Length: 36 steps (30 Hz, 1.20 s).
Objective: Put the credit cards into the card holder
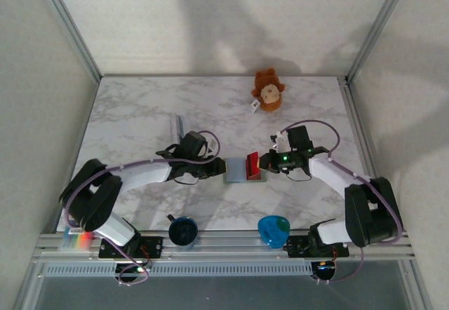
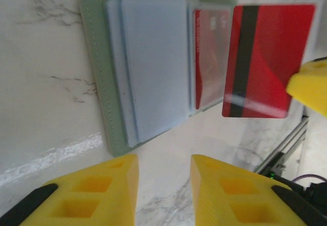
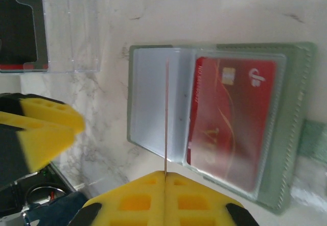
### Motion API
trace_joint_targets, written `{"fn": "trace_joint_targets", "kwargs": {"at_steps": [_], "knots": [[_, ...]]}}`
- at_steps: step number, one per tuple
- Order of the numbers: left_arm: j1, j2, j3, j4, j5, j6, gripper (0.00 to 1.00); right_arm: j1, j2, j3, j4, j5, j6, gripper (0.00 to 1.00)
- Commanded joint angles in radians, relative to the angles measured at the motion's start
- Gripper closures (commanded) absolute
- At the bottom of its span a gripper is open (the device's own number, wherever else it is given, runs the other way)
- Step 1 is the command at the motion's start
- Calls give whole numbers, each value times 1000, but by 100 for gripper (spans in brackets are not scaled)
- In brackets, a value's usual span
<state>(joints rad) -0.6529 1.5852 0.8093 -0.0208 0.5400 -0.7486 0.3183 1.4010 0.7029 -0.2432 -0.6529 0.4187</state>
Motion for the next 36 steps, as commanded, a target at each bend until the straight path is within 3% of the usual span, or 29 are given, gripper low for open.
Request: {"fn": "trace_joint_targets", "kwargs": {"at_steps": [1,11,22,36], "knots": [[-8,57,72,4,-55,0,71,-5,47,-15,97,-83,-2,100],[-21,196,107,14,-106,1,74,-42,155,-45,117,-162,-44,100],[-19,275,177,-71,-193,34,88,-45,184,-53,167,-204,-39,100],[-19,275,174,-91,-205,49,88,-56,241,-78,254,-159,28,100]]}}
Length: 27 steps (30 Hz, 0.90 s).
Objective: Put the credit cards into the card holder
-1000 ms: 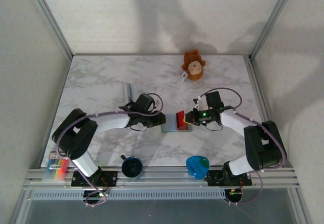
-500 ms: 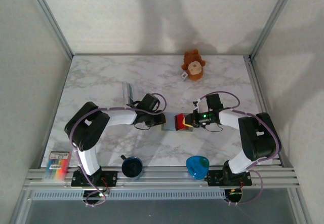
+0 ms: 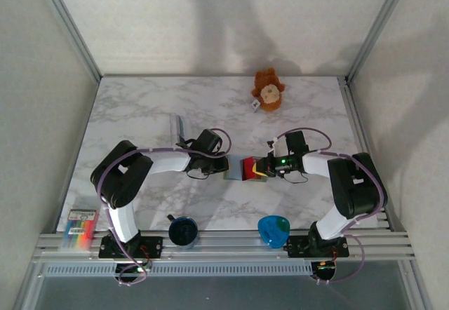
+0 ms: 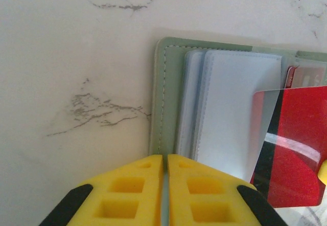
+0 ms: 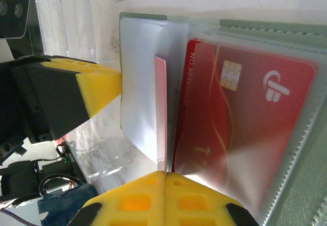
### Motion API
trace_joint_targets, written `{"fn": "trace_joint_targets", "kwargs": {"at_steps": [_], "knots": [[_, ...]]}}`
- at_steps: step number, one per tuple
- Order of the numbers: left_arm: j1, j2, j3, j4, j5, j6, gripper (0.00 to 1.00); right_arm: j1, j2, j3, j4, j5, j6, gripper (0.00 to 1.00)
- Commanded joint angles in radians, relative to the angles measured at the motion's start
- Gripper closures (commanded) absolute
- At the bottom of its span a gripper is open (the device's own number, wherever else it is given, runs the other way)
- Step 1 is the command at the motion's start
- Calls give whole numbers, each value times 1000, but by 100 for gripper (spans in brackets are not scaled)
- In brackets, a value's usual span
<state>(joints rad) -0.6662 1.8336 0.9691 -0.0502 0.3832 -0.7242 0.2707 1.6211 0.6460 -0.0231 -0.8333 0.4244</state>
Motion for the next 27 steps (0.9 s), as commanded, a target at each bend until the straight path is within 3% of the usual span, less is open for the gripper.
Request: {"fn": "trace_joint_targets", "kwargs": {"at_steps": [1,27], "knots": [[-6,26,13,-64,-47,26,88,-10,27,-23,40,25,26,100],[-20,16,-38,-9,-32,8,90,-14,11,-63,149,106,103,100]]}}
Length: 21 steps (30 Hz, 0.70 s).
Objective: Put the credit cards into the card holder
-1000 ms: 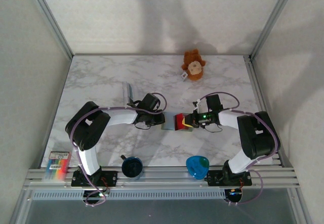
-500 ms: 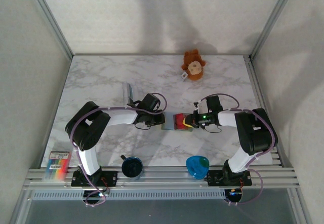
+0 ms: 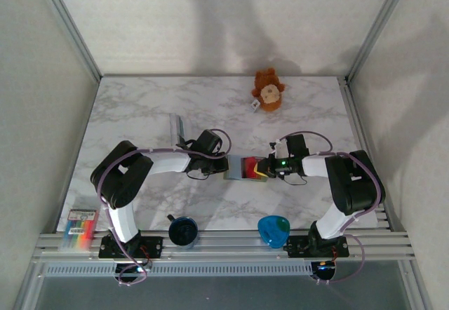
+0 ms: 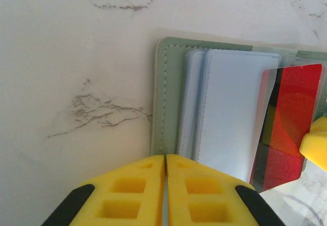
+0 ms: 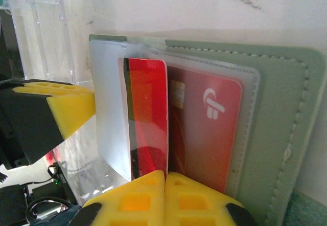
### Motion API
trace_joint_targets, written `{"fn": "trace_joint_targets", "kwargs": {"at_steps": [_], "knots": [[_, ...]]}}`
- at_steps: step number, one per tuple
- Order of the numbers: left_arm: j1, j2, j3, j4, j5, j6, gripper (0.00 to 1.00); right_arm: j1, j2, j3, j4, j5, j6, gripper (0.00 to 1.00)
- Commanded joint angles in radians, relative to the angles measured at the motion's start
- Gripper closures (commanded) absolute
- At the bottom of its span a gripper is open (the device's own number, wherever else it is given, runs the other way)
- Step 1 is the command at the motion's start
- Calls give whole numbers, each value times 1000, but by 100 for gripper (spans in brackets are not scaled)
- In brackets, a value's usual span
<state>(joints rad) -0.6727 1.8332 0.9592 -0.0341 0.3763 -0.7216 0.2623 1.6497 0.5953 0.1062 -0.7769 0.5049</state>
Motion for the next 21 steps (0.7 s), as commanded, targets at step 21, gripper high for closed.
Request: {"fn": "trace_joint_targets", "kwargs": {"at_steps": [21], "knots": [[-28,32,5,-41,-22,0,90,66,60,-11,141,0,114,100]]}}
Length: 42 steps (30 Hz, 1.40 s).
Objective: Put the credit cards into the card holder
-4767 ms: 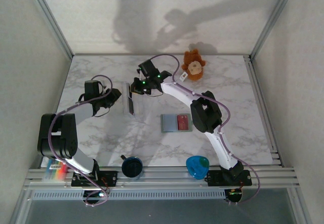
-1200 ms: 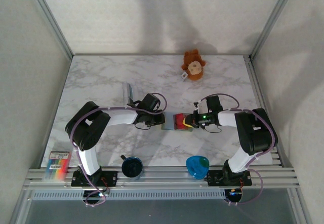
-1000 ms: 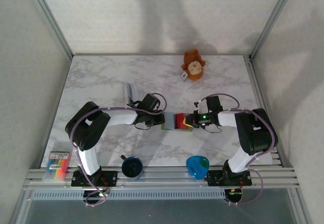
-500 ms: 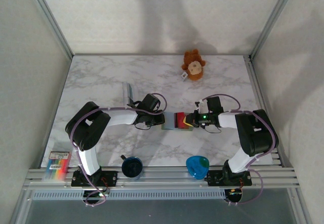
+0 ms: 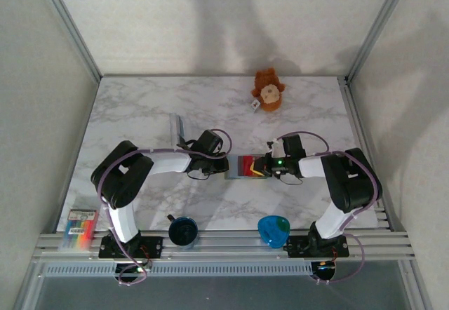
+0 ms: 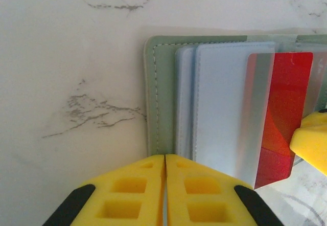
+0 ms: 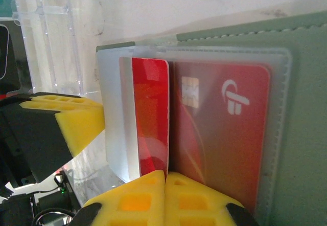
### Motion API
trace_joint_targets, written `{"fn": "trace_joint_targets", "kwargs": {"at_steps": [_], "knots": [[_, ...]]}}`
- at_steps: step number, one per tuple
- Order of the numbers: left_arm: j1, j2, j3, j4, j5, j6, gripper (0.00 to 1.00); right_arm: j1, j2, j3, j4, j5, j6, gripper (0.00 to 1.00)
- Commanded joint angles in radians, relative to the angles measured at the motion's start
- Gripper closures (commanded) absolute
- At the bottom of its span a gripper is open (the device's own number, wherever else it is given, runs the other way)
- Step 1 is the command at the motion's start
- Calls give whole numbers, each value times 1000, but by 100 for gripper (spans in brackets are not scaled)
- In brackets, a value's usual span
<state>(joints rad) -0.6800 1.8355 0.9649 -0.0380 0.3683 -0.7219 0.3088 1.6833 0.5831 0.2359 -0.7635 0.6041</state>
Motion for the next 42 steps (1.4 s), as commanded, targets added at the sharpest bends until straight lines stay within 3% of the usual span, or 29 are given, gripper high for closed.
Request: {"fn": "trace_joint_targets", "kwargs": {"at_steps": [1,15,23,31,42], "knots": [[-21,27,-3,-34,-17,1,90,26,28,8,6,-17,9,100],[-24,25,-8,-33,-30,-5,89,127,108,118,-64,-29,-9,100],[-24,-10,-1,-56,-64,7,88,154,98,146,-115,5,-26,95],[-24,-114,-22,-81,-97,5,83,155,-25,181,-324,130,-115,74],[-26,-365,-54,-143,-151,8,74,154,-229,287,-677,396,-214,56]]}}
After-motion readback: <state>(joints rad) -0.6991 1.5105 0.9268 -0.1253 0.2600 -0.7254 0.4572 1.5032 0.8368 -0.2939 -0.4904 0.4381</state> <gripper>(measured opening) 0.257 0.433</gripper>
